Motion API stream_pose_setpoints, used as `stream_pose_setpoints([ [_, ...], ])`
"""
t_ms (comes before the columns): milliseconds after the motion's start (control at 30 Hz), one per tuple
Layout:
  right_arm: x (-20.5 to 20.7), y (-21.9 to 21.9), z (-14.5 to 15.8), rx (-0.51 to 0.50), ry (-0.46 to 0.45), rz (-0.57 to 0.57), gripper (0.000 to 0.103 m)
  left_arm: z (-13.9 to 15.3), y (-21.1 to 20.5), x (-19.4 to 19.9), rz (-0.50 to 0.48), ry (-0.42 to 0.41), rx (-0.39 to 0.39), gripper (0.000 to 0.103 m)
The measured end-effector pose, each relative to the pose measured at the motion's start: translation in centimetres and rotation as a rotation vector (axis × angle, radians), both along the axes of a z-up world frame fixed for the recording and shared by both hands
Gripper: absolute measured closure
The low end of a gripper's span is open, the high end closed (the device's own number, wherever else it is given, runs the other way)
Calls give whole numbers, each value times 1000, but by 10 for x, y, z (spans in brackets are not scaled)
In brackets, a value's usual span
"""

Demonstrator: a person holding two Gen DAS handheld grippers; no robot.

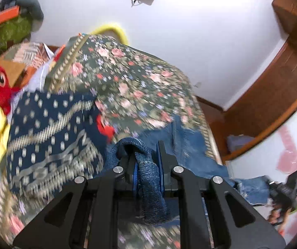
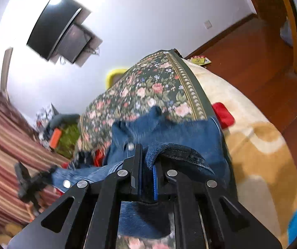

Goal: Fold large clothes

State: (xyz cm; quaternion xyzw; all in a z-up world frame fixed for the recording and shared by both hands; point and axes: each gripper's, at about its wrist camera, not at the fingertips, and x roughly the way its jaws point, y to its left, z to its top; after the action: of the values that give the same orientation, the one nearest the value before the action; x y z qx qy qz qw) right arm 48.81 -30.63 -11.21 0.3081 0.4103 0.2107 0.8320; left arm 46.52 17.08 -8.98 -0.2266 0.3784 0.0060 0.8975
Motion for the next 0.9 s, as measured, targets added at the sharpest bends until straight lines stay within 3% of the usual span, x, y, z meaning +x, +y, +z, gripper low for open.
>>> stream_pose_setpoints([
  [67,21,2,-8,3,24,-17,97,-8,-5,22,7,14,54,89],
  [200,58,16,-40,-95,74,-40,97,-40,-14,66,14,83,143,88],
  [433,80,30,-112,-242,199,14,99,-134,-1,104,14,267,128,84],
  [500,78,29,-112,-266,186,31,99,-138,-4,98,4,245,137,84],
  [567,74,30,-105,-299,178,55,99,-134,-11,95,-19,230,192,84],
  [700,68,32,-85,-343,175,66,94,-127,-22,90,-56,258,258,83],
  [800,53,38,-67,-410,140,83,88,-120,-24,83,-63,266,241,74],
  [900,42,49,-56,-505,78,75,57,-108,-25,72,-72,254,215,66],
])
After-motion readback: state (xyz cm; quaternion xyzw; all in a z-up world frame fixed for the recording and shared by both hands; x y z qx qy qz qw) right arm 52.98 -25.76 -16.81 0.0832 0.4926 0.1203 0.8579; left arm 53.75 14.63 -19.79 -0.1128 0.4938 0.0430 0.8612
